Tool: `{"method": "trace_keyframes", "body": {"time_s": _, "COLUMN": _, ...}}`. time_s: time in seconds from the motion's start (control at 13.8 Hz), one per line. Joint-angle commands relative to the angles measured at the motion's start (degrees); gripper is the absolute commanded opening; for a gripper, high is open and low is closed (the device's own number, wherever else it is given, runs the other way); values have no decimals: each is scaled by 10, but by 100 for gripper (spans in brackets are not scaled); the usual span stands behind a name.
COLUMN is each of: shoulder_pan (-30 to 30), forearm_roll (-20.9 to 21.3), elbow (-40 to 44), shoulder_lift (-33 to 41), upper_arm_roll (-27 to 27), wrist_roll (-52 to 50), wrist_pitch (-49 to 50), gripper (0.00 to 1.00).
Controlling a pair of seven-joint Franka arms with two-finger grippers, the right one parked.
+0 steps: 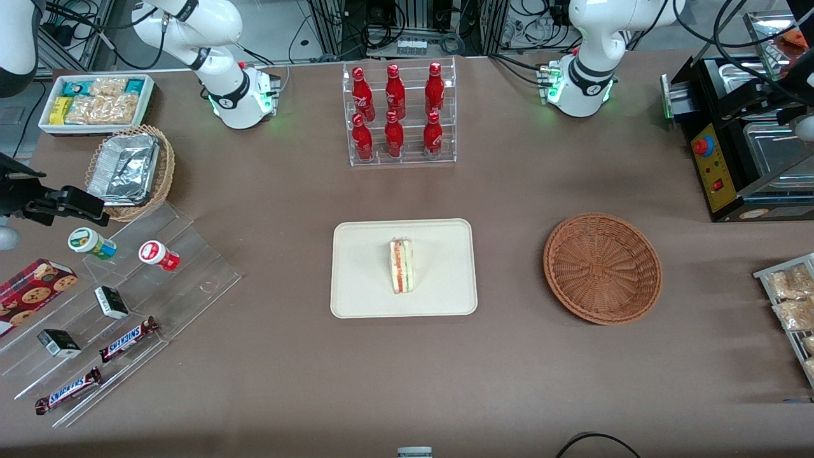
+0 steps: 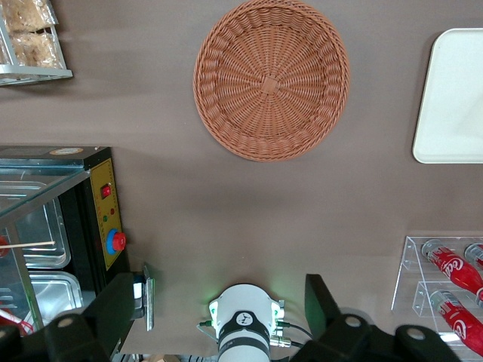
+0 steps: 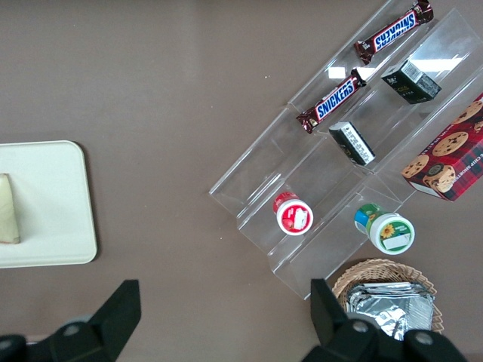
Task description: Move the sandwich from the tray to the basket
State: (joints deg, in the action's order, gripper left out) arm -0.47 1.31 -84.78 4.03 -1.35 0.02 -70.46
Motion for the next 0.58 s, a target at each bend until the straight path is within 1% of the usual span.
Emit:
{"method": "trace_keyframes", "body": {"time_s": 0.0, "shoulder_pan": 19, "forearm_roll": -2, "elbow": -9, "shoulder_lift": 10, "upper_arm_roll": 13, "wrist_roll": 13, "wrist_pitch": -6, "gripper": 99}}
{"method": "trace_keyframes", "body": {"time_s": 0.22, "shoulder_pan": 8, "forearm_roll": 5, "elbow": -7, "shoulder_lift": -10, "upper_arm_roll": 20, "wrist_roll": 6, "wrist_pitch": -12, "gripper": 99}}
{"method": "trace_keyframes", "body": {"time_s": 0.29, "shoulder_pan": 5, "forearm_roll": 15, "elbow": -7, "shoulder_lift": -23, "upper_arm_roll": 37, "wrist_roll": 2, "wrist_pitch": -14, "gripper": 99}}
{"method": "trace_keyframes", "body": {"time_s": 0.36, "shoulder_pan": 4, "forearm_roll": 16, "elbow": -7, "shoulder_lift": -37, "upper_arm_roll": 53, "wrist_roll": -1, "wrist_pitch": -19, "gripper": 99}}
{"method": "trace_keyframes", "body": {"time_s": 0.51, "shoulder_pan": 4, "forearm_roll": 7, "elbow": -7, "shoulder_lift": -57, "upper_arm_roll": 85, "wrist_roll": -49, "wrist_pitch": -53, "gripper": 99}}
